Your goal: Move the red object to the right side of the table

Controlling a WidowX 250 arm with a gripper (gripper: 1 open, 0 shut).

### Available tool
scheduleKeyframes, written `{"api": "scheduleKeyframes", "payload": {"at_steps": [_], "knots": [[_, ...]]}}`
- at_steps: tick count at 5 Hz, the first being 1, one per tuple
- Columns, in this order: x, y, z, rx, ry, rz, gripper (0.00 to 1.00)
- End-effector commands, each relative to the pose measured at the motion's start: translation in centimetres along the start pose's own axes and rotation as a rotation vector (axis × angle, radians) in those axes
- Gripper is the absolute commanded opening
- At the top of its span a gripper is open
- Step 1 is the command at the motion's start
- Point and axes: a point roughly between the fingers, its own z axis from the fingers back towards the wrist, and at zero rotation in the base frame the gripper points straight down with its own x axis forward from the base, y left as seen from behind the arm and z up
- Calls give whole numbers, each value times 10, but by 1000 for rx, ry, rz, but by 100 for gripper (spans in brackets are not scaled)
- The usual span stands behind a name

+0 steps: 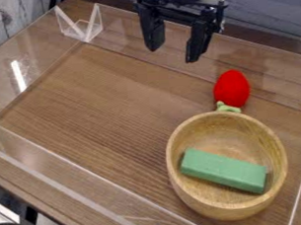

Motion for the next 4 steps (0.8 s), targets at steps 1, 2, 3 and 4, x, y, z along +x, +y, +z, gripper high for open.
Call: {"api": "scheduleKeyframes", "payload": {"at_steps": [1,2,3,4], "knots": [[-2,-6,-17,5,20,-62,100],[-6,16,-11,18,-24,-37,100],[-12,23,-12,22,-32,-8,0],[-14,32,-10,23,-36,31,100]]}}
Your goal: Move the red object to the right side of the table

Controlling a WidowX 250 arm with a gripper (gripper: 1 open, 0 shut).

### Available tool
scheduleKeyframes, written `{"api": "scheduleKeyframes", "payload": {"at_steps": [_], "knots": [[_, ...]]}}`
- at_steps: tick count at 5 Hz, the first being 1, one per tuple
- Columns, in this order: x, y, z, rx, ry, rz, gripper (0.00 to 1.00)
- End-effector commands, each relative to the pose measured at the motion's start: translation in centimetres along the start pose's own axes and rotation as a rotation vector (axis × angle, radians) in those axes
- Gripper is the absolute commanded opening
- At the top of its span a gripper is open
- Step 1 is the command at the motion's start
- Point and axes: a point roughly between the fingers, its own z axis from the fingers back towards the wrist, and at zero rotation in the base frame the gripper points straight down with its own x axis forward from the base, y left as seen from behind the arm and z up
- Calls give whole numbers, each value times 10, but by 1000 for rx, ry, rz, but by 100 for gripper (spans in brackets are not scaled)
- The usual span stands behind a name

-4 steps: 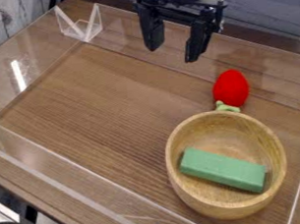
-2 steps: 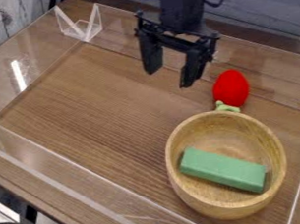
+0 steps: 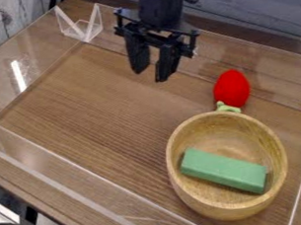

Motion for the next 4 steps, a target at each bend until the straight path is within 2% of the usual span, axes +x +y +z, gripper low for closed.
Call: {"api": "scheduleKeyframes", "payload": {"at_steps": [1,3,4], "knots": [[0,14,25,9,-89,49,100],[21,78,45,51,-182,-51,100],[25,92,48,75,-218,-29,100]]}}
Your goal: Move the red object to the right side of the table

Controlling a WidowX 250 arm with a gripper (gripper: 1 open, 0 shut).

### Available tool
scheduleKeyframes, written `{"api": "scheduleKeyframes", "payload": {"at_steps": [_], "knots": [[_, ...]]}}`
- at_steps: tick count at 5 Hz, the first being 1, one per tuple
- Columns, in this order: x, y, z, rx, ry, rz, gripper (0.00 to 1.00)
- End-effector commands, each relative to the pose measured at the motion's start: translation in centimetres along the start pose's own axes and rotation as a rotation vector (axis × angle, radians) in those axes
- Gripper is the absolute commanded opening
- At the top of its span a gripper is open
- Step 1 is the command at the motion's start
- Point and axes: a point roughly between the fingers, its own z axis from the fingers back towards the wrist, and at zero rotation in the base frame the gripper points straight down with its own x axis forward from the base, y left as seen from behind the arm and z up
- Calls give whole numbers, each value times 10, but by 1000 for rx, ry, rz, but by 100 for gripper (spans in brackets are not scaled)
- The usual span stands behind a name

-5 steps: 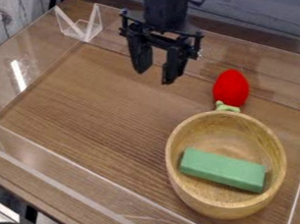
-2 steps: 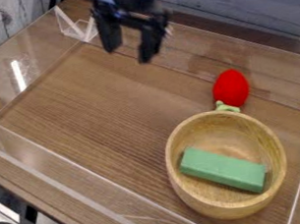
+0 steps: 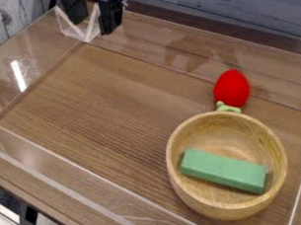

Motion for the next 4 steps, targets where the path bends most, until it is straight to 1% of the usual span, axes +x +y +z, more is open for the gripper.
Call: {"api": "scheduleKeyframes", "payload": {"at_steps": [1,2,3,4], "knots": [[12,9,10,33,-73,10,100],[20,24,6,44,-86,41,0],[25,37,1,44,-96,71,0],[29,45,-3,21,-98,116,100]]}}
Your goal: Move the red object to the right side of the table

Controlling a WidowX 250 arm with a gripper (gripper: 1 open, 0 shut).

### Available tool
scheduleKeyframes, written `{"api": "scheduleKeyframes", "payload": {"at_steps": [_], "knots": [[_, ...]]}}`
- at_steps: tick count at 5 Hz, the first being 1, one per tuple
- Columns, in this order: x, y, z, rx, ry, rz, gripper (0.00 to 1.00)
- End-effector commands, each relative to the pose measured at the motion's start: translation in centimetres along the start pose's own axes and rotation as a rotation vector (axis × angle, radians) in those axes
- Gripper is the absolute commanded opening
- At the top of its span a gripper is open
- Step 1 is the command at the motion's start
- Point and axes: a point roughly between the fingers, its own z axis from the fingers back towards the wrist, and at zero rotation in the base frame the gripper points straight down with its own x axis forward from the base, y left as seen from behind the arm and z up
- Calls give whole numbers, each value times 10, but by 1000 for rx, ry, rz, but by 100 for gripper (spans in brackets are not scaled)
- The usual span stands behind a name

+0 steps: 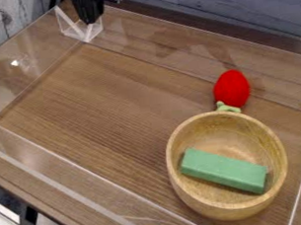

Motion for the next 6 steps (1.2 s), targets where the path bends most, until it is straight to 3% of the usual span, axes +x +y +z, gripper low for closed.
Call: {"api": "scheduleKeyframes", "payload": {"at_steps": [1,4,5,6], "knots": [[12,12,16,1,-63,51,100],[30,55,33,-5,-82,83,100],[44,57,18,-3,-83,104,0],[56,53,1,-5,-88,125,100]]}}
